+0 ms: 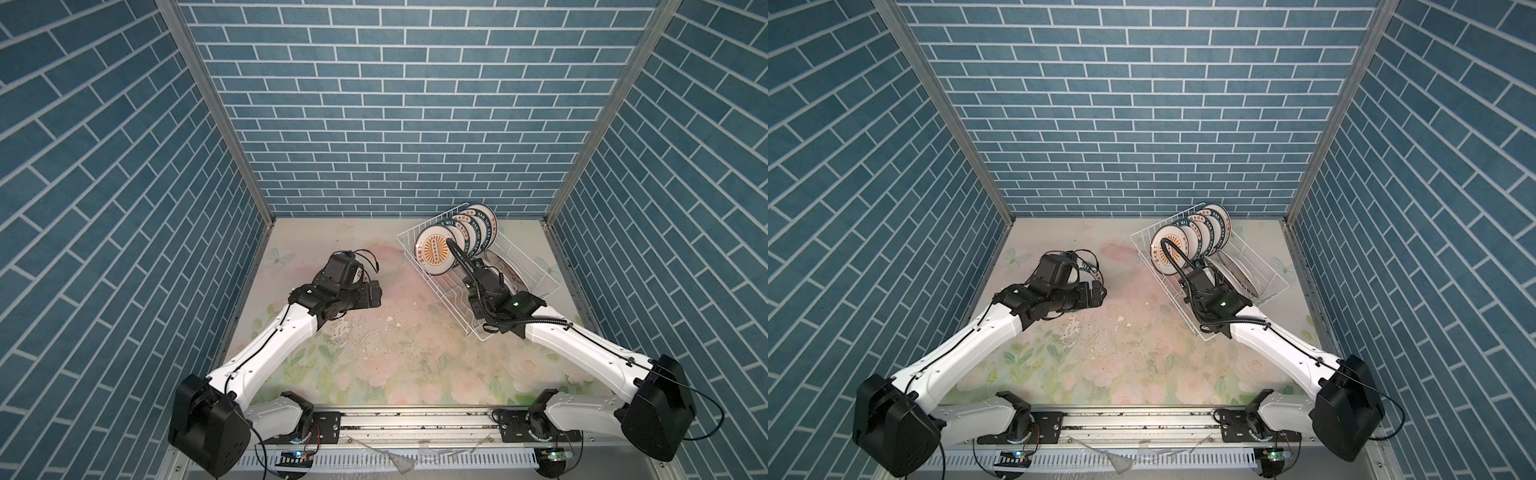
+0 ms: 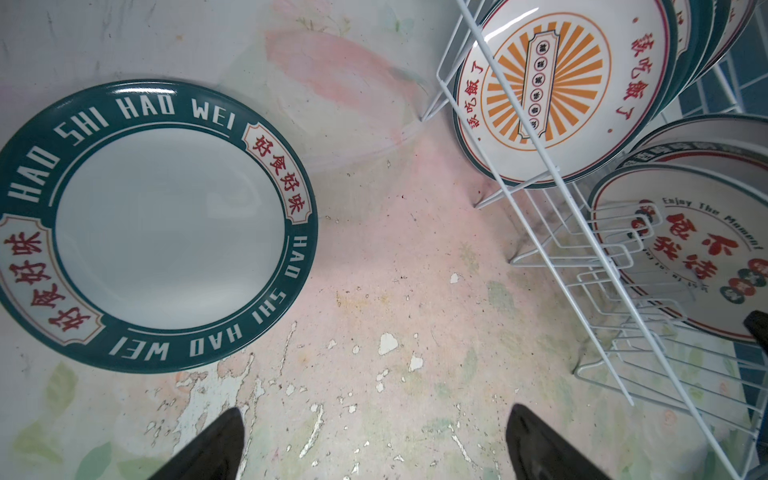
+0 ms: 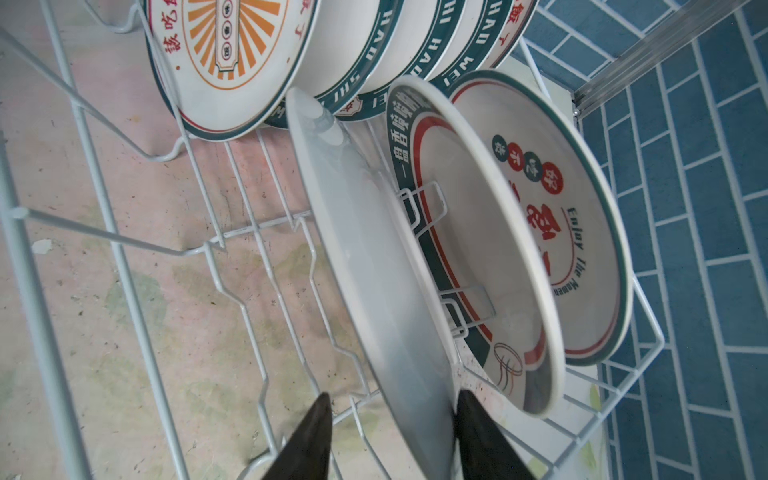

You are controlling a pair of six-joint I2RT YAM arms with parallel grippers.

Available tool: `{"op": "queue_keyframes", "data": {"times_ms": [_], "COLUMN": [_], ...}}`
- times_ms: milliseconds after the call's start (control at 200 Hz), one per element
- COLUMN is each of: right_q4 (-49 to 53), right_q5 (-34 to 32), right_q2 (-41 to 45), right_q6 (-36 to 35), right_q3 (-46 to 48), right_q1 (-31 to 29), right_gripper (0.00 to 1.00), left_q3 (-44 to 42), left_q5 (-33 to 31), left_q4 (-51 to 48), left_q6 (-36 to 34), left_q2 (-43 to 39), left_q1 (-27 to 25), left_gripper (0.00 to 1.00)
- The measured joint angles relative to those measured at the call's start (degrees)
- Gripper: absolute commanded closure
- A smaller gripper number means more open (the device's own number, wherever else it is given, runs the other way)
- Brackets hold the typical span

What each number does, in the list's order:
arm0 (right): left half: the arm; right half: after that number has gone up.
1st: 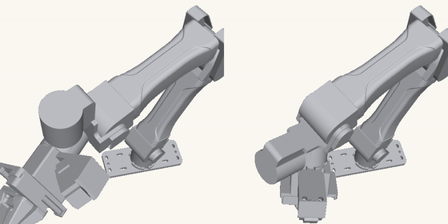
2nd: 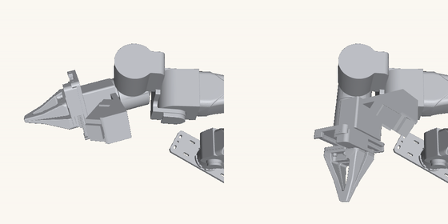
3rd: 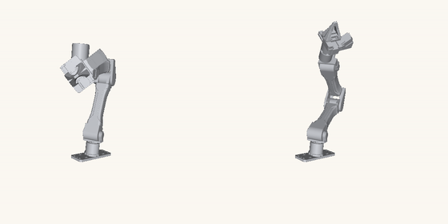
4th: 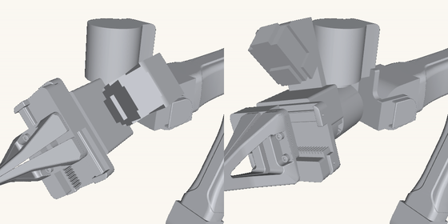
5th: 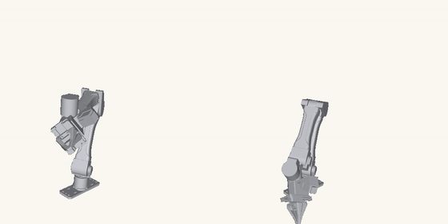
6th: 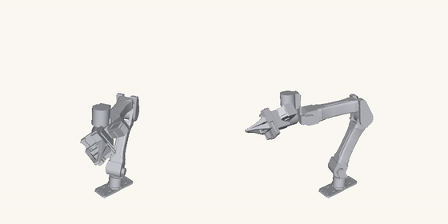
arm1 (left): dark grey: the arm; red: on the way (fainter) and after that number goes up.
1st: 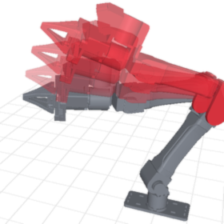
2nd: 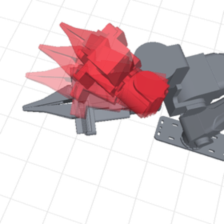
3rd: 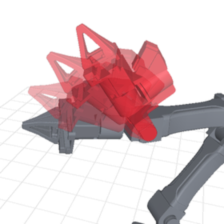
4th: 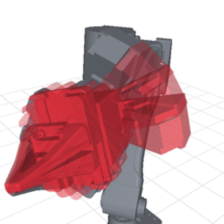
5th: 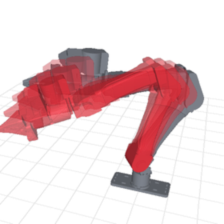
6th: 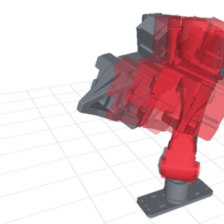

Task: Unload the plates from the dish rack
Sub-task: 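Reach the right gripper into the rack to the next plate while the left draws back, then grasp the white 'Enjoy The Moment' plate rim with the right gripper and lift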

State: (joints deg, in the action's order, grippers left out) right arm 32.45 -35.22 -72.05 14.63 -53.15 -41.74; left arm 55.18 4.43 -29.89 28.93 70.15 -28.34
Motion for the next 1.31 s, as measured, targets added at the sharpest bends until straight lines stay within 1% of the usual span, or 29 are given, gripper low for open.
{"op": "queue_keyframes", "data": {"times_ms": [150,310,385,470,510,570,605,715,1000,1175,1305], "right_q4": [-0.59,-1.75,-2.75,-4.02,-4.85,-5.27,-5.42,-6.54,-6.75,-6.56,-6.05], "right_q5": [-1.68,-5.14,-6.54,-7.67,-8.17,-9.68,-10.84,-10.08,-9.77,-9.38,-9.79], "right_q2": [-1.53,-3.74,-3.78,-3.39,-2.99,-2.49,-2.29,-1.99,-1.99,-1.29,1.92], "right_q6": [0.13,0.15,-0.02,-0.48,-0.85,-2.73,-2.97,-2.49,-2.6,-2.75,-3.63], "right_q3": [0.0,0.42,1.2,2.19,2.95,3.96,4.55,4.9,4.9,4.9,4.9], "right_q1": [0.2,0.39,0.46,0.5,0.66,0.74,0.83,0.85,0.92,0.87,-0.15], "right_gripper": [0.65,0.77,0.78,0.83,0.86,0.94,0.95,1.0,1.0,1.0,1.0], "left_q3": [-1.33,-5.75,-7.61,-8.63,-8.96,-9.7,-10.05,-10.25,-10.67,-12.26,-12.35], "left_q5": [-2.47,-4.76,-4.79,-4.52,-4.11,-3.08,-2.84,-2.73,-1.36,0.07,0.13], "left_q4": [3.34,6.49,7.65,8.46,9.35,11.26,12.02,13.75,17.11,19.34,20.2], "left_q6": [0.04,-0.46,-0.61,-0.83,-0.94,-1.16,-1.29,-1.44,-1.09,-0.26,-0.17], "left_q2": [-0.07,-0.22,-0.79,-1.88,-2.6,-3.87,-4.39,-4.02,2.4,2.82,2.73], "left_q1": [-0.85,-0.98,-1.07,-1.14,-1.16,-1.2,-1.25,-1.27,-1.31,-1.31,-1.31], "left_gripper": [0.01,0.01,0.01,0.01,0.01,0.01,0.01,0.01,0.01,0.01,0.01]}}
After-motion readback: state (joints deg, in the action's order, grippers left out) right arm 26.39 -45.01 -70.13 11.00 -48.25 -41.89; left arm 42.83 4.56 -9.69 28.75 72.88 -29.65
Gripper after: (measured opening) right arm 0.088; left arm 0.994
